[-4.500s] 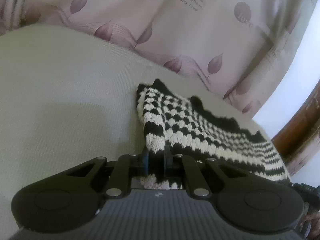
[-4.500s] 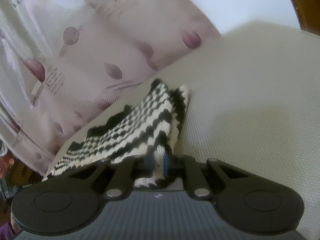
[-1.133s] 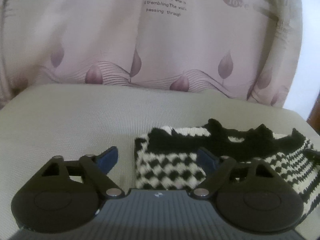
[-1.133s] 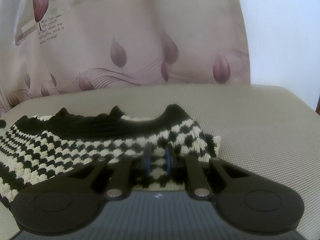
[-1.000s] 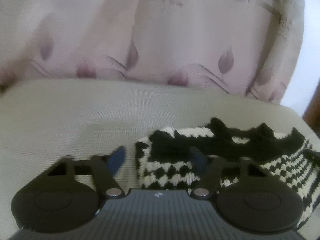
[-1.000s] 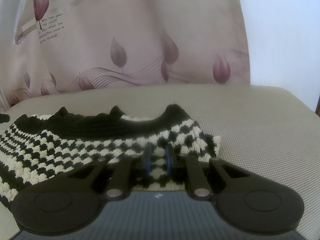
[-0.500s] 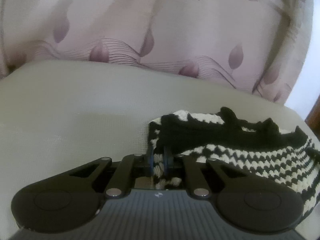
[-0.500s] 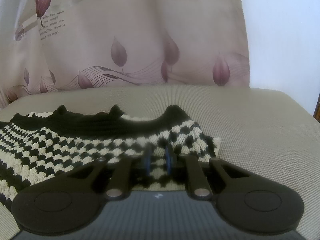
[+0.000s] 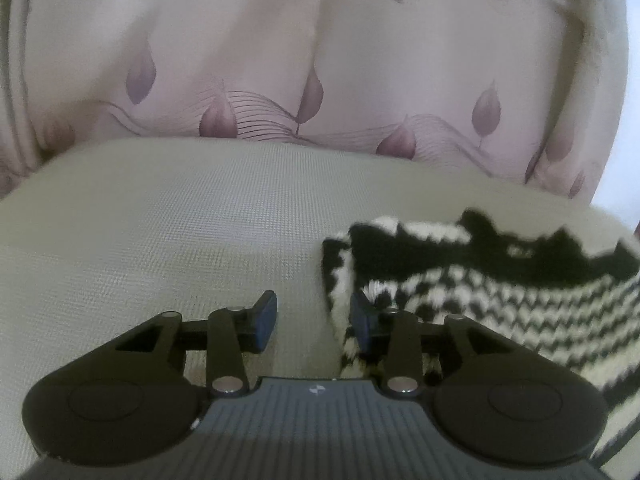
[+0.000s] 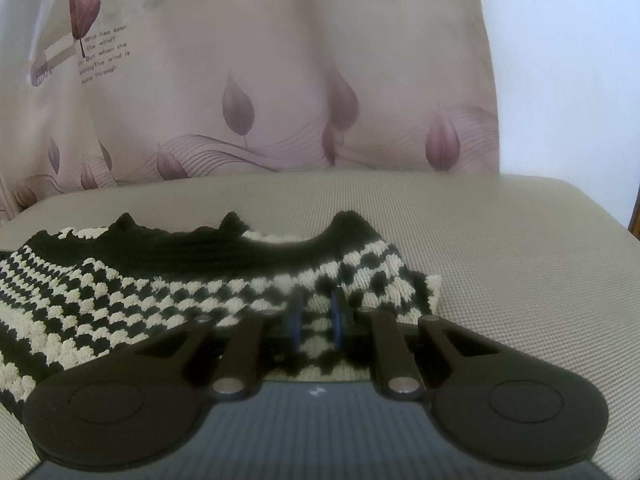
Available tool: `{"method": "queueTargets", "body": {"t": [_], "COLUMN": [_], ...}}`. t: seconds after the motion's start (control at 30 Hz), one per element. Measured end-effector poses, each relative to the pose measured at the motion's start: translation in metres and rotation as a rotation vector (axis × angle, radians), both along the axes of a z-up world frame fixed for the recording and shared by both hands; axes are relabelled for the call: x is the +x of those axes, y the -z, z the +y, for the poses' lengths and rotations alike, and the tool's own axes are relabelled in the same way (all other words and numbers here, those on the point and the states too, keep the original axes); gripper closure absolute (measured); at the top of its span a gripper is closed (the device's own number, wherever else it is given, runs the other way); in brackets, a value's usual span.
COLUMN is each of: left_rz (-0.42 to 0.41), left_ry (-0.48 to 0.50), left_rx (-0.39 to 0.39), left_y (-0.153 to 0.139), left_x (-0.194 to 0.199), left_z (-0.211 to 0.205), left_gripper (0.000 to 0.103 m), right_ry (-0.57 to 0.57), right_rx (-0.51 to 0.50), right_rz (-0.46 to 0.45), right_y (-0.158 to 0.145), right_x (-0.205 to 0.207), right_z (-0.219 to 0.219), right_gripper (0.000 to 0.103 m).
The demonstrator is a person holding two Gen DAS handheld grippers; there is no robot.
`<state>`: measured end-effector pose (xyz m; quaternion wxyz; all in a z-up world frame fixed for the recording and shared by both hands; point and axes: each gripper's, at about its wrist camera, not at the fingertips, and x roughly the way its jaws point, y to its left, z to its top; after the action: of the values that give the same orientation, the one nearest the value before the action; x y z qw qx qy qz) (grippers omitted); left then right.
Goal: Fold small clothes
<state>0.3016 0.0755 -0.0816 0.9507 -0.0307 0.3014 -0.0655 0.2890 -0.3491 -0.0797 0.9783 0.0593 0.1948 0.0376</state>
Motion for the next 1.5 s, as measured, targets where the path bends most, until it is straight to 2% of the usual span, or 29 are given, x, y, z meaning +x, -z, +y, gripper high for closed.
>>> {"method": "queueTargets", "body": {"t": [0.17, 0.27, 0.33, 0.43, 0.53, 0.63, 0.7, 0.77, 0.83, 0.9, 0.97, 1.0, 1.03, 1.13, 1.2, 1.3, 1.37, 1.4, 1.47, 1.5], "left_rz": [0.001, 0.006, 0.001, 0.008, 0.004, 0.002, 0.001, 0.003, 0.002, 0.002, 0.003, 0.002, 0.001, -0.004, -0.004, -0.005, -0.005, -0.003, 0.003, 0.007], "left_ry": [-0.036, -0.048, -0.05, -0.072, -0.079, -0.081, -0.082, -0.082, -0.083, -0.087, -0.091, -0.094, -0.096, -0.104, -0.098, -0.089, -0.091, -0.092, -0.092, -0.091], "left_rx": [0.012, 0.001, -0.007, -0.027, -0.056, -0.055, -0.058, -0.063, -0.06, -0.059, -0.064, -0.067, -0.069, -0.072, -0.072, -0.068, -0.065, -0.067, -0.075, -0.081], "left_y": [0.002, 0.002, 0.003, 0.004, 0.004, 0.004, 0.004, 0.004, 0.004, 0.005, 0.005, 0.005, 0.005, 0.004, 0.004, 0.004, 0.004, 0.004, 0.004, 0.004], "left_x": [-0.006, -0.007, -0.008, -0.007, -0.008, -0.008, -0.008, -0.008, -0.008, -0.008, -0.008, -0.008, -0.008, -0.009, -0.009, -0.009, -0.009, -0.009, -0.008, -0.008], "left_z": [0.0, 0.002, 0.003, 0.008, 0.013, 0.013, 0.013, 0.014, 0.014, 0.014, 0.015, 0.016, 0.016, 0.017, 0.018, 0.017, 0.017, 0.016, 0.018, 0.018], "left_gripper": [0.065, 0.064, 0.063, 0.052, 0.05, 0.049, 0.048, 0.047, 0.046, 0.042, 0.038, 0.037, 0.033, 0.028, 0.028, 0.028, 0.028, 0.028, 0.028, 0.028], "right_ry": [0.021, -0.084, -0.14, -0.226, -0.269, -0.26, -0.206, -0.144, -0.138, -0.147, -0.154, -0.153, -0.145, -0.113, -0.105, -0.113, -0.11, -0.117, -0.107, -0.089], "right_rx": [0.064, 0.019, -0.011, -0.007, -0.059, -0.098, -0.058, 0.031, 0.099, 0.143, 0.28, 0.357, 0.383, 0.287, 0.209, 0.098, 0.037, 0.037, 0.094, 0.164], "right_rz": [-0.01, -0.067, -0.074, 0.013, 0.13, 0.302, 0.268, 0.225, 0.204, 0.147, 0.034, 0.007, -0.01, -0.032, -0.039, -0.033, 0.035, 0.102, 0.052, 0.059], "right_y": [-0.007, -0.035, -0.056, -0.072, -0.065, -0.042, -0.038, -0.034, -0.03, -0.037, -0.051, -0.056, -0.063, -0.076, -0.072, -0.051, -0.028, -0.012, -0.001, -0.004], "right_x": [-0.008, -0.012, 0.0, 0.041, 0.087, 0.127, 0.136, 0.14, 0.141, 0.13, 0.11, 0.1, 0.089, 0.045, 0.015, -0.025, -0.033, -0.03, -0.039, -0.039], "right_z": [-0.006, 0.009, 0.023, 0.039, 0.057, 0.068, 0.06, 0.048, 0.041, 0.033, 0.006, -0.01, -0.022, -0.042, -0.046, -0.037, -0.032, -0.033, -0.041, -0.048], "right_gripper": [0.087, 0.087, 0.087, 0.088, 0.089, 0.094, 0.096, 0.097, 0.096, 0.095, 0.093, 0.093, 0.093, 0.093, 0.093, 0.093, 0.094, 0.094, 0.094, 0.094]}}
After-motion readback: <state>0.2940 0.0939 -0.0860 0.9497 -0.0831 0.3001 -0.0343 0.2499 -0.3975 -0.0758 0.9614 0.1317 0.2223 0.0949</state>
